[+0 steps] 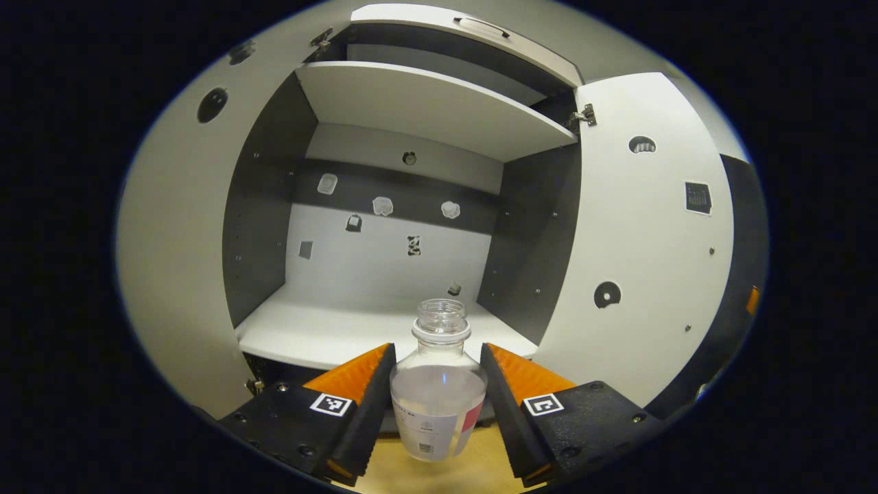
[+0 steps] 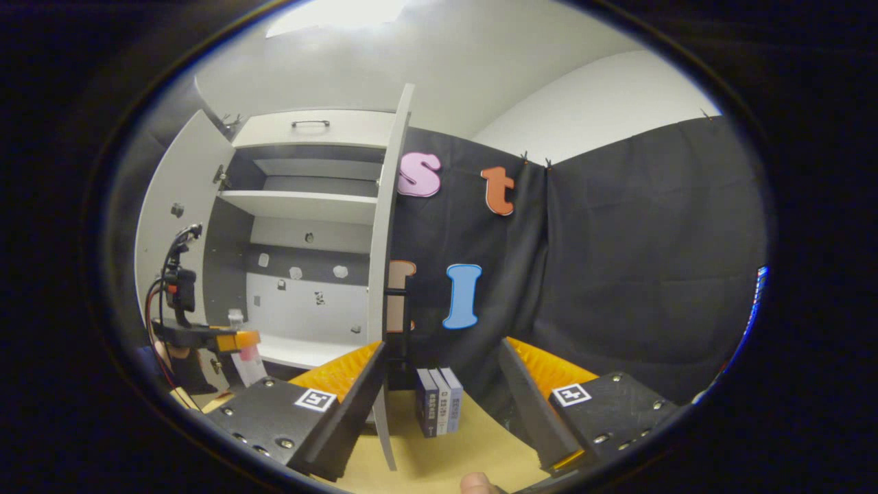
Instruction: Grasp the bottle in the cabinet with the left hand and place it on the coaster, then close the right door with the right hand and the left door with the left hand.
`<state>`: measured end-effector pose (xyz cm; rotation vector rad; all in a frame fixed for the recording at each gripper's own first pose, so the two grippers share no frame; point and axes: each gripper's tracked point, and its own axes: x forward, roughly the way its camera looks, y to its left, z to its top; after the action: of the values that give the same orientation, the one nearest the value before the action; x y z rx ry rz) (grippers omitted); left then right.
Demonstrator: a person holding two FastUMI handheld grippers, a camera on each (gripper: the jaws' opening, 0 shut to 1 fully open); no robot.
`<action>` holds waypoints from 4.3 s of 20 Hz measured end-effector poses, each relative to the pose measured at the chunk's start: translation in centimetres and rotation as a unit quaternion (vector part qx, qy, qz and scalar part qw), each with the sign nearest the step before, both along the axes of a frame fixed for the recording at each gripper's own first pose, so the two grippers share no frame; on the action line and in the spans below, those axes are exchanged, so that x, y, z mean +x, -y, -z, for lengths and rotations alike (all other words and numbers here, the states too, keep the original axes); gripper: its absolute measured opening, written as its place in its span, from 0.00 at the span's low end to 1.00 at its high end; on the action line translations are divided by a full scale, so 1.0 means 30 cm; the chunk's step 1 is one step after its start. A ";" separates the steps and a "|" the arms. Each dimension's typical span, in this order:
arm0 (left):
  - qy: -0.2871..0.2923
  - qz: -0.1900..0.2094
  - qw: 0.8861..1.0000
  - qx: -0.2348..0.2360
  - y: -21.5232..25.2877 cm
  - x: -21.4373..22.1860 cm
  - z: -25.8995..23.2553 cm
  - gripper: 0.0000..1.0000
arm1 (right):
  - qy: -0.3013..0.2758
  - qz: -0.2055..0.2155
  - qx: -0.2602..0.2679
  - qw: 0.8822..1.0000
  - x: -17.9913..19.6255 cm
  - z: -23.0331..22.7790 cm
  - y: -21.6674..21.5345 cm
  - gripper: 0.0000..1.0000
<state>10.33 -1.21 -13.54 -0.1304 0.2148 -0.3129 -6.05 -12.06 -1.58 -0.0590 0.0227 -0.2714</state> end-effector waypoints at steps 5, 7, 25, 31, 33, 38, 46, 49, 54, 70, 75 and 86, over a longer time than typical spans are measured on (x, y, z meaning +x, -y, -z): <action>-0.059 0.013 0.998 0.000 -0.010 -0.166 0.229 0.76 | 0.003 -0.023 -0.001 1.000 0.010 -0.002 -0.017 0.98; -0.085 0.011 0.996 -0.009 -0.017 -0.224 0.323 0.76 | 0.006 -0.031 -0.002 1.000 0.016 -0.007 -0.024 0.99; -0.228 -0.057 0.972 0.013 -0.079 -0.461 0.894 0.77 | 0.004 -0.038 -0.008 0.999 0.044 -0.003 0.015 0.98; -0.209 -0.048 0.976 0.040 -0.072 -0.473 0.901 0.77 | -0.006 -0.045 -0.007 0.999 0.052 0.024 0.006 0.98; -0.214 -0.042 0.975 0.047 -0.069 -0.487 0.900 0.77 | -0.007 -0.049 -0.009 0.999 0.061 0.026 0.000 0.99; -0.214 -0.037 0.975 0.052 -0.075 -0.554 0.884 0.77 | -0.008 -0.060 -0.002 0.998 0.069 0.039 -0.021 0.98; -0.230 -0.041 0.971 0.058 -0.090 -0.621 0.930 0.80 | -0.008 -0.071 0.011 0.997 0.069 0.054 -0.040 0.98; -0.229 -0.038 0.971 0.060 -0.085 -0.630 0.933 0.80 | -0.007 -0.072 0.013 0.997 0.073 0.047 -0.039 0.99; -0.231 -0.023 0.970 0.078 -0.056 -0.652 0.924 0.80 | -0.008 -0.077 0.012 0.997 0.073 0.050 -0.048 0.98; -0.136 -0.026 0.987 0.085 0.002 -0.558 0.551 0.76 | -0.010 -0.092 0.019 0.996 0.102 0.070 -0.057 0.99; -0.071 -0.066 0.994 0.056 -0.037 -0.490 0.284 0.75 | 0.000 -0.059 0.017 0.998 0.122 0.062 0.006 0.99; 0.058 -0.198 0.978 0.019 -0.279 -0.466 -0.241 0.92 | 0.002 -0.047 0.000 0.999 0.231 0.078 0.043 0.99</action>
<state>-3.66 7.17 -6.32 -0.1140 0.0751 0.0812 0.87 -13.33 -3.92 -0.0585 0.0152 -0.1770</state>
